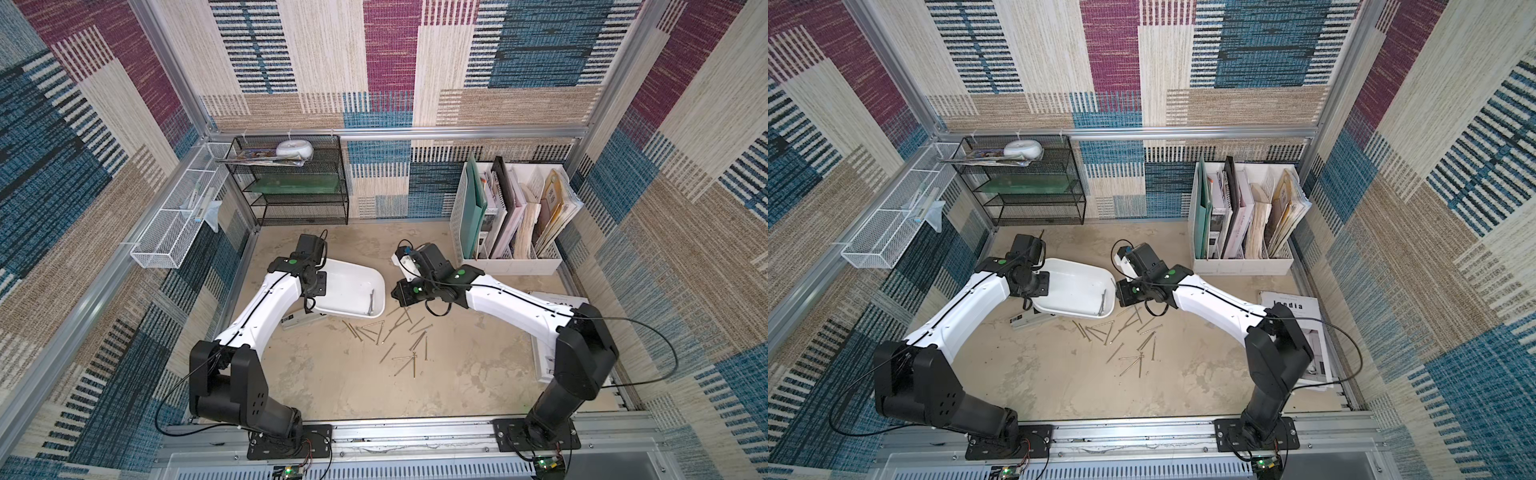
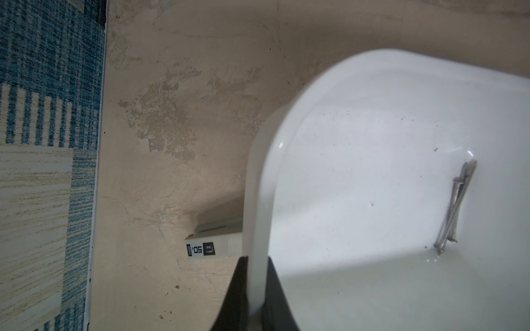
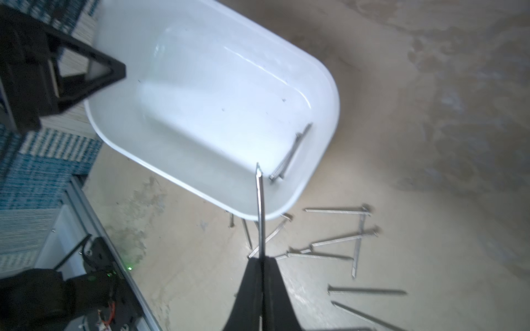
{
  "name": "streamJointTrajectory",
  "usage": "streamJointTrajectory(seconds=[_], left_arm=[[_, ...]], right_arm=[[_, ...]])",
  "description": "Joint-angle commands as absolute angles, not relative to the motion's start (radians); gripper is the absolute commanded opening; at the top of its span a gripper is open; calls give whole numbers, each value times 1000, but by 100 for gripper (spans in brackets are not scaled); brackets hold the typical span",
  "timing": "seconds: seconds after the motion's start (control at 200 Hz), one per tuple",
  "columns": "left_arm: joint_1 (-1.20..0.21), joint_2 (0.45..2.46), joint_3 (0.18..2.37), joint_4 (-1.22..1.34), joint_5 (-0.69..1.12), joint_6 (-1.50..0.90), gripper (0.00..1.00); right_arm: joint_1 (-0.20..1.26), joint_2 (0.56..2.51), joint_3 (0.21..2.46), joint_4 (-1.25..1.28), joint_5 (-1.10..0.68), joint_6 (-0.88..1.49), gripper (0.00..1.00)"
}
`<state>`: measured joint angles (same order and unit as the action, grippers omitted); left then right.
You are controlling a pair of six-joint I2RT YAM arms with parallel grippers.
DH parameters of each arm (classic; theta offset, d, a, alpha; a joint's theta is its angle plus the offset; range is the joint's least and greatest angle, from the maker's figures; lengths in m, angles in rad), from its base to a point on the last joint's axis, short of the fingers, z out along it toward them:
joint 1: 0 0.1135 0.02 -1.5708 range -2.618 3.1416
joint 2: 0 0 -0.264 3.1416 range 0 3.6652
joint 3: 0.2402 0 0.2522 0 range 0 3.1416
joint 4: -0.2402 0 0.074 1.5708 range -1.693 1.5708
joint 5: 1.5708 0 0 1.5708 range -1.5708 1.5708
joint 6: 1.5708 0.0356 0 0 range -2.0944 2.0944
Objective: Put the nails on the desktop into the storage box
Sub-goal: Place the nail in the storage box.
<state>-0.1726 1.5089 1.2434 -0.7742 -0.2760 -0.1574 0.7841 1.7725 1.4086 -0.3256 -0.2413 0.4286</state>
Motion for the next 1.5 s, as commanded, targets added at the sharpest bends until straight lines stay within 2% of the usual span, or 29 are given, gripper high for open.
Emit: streamJointTrajectory(seconds=[0.0, 0.15, 0.311, 0.987, 1.047, 1.117, 1.172, 1.322, 1.497], left_arm=[[-176, 1502, 1243, -749, -298, -169, 0], [-178, 1503, 1243, -747, -298, -170, 0], [-178, 1506, 1243, -747, -297, -173, 0], [-190, 1510, 1250, -754, -295, -179, 0], [-190, 1510, 1248, -756, -296, -179, 0], [-190, 1509, 1247, -756, -298, -179, 0], [-190, 1510, 1247, -756, -298, -177, 0], [-190, 1512, 1248, -756, -299, -177, 0], [-190, 1514, 1247, -756, -301, -175, 0]], right_arm=[[807, 1883, 1521, -241, -336, 501, 0], [825, 2048, 1651, -216, -392, 568, 0], [861, 2144, 1703, -189, -407, 638, 0], [863, 2228, 1626, -23, -354, 944, 0], [860, 2218, 1608, 0, -353, 961, 8], [857, 2197, 1593, 15, -349, 963, 26], [853, 2169, 1583, 8, -334, 946, 34], [827, 2031, 1502, 12, -303, 886, 40], [794, 1805, 1371, -101, -245, 764, 40]])
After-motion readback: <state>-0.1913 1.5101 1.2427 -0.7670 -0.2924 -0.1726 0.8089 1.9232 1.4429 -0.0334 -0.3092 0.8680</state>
